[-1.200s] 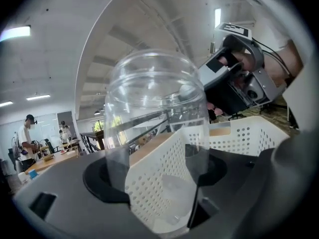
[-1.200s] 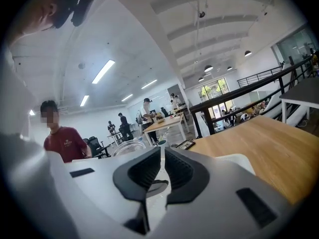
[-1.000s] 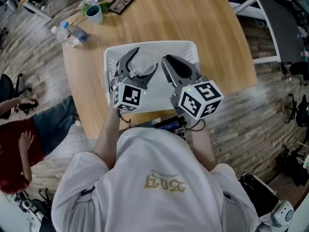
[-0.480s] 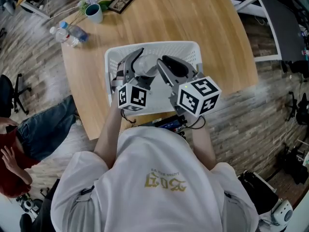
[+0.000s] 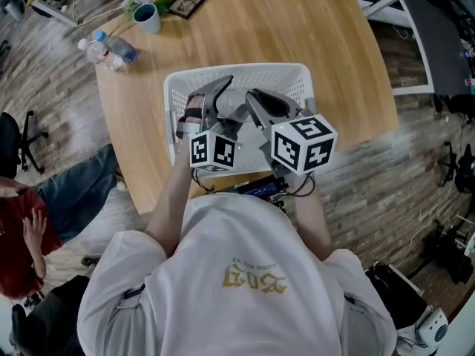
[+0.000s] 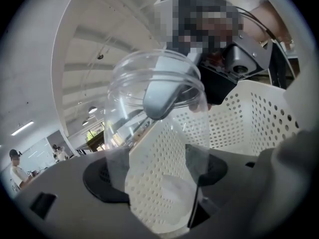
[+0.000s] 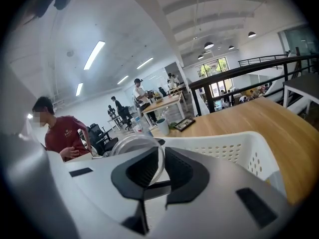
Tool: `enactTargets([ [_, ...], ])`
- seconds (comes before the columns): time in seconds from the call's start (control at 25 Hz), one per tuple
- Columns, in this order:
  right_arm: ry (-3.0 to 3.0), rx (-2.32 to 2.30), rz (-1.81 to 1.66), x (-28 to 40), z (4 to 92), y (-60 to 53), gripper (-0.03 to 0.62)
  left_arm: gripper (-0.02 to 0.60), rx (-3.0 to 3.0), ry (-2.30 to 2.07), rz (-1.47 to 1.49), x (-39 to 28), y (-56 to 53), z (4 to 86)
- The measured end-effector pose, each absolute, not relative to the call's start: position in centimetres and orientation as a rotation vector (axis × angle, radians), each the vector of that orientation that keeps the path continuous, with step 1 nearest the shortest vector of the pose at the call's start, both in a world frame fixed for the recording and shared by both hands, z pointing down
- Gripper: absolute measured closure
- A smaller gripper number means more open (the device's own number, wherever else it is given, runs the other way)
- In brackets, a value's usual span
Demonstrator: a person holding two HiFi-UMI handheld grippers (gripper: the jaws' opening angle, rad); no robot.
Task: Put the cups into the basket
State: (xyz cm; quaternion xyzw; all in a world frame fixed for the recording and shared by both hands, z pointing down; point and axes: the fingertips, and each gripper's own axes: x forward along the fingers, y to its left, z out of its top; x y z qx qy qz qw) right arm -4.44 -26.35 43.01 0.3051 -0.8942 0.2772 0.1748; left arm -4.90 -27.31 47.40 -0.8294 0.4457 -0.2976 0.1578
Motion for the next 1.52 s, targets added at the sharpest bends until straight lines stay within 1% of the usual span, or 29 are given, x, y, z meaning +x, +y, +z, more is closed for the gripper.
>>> enactTargets([
  [0.2,-2.52,0.842,0.788,-4.4,43.2,-26.2,0.546,0.241,-2.358,1.271,-0.879,-5.1,-27.3,47.5],
  [0.32,-2.5,0.845,0.784,-4.3,43.4,-26.5,0.557,0.236,-2.38,1.261,-0.885,-5.0,-27.4,47.7],
  [0.48,-2.47,0.856,0.791,-3.7,43.9,-26.6,0.562,0.221,-2.406,1.216,-0.914,-4.4,-27.2,48.2],
  [0.96,-2.387,0.965,0.761,-1.2,45.3,-28.2,0.562,0.221,-2.468,1.138,-0.953,-4.1,-26.2,48.7],
  [1.24,-2.296,0.99,0.698,-0.3,47.5,-28.8,0.562,0.221,-2.532,1.071,-0.83,-2.6,-24.8,46.2],
  [1.52,-2.184,0.964,0.571,0.2,49.5,-28.6,0.562,0.222,-2.643,1.068,-0.722,-2.9,-23.9,45.8],
])
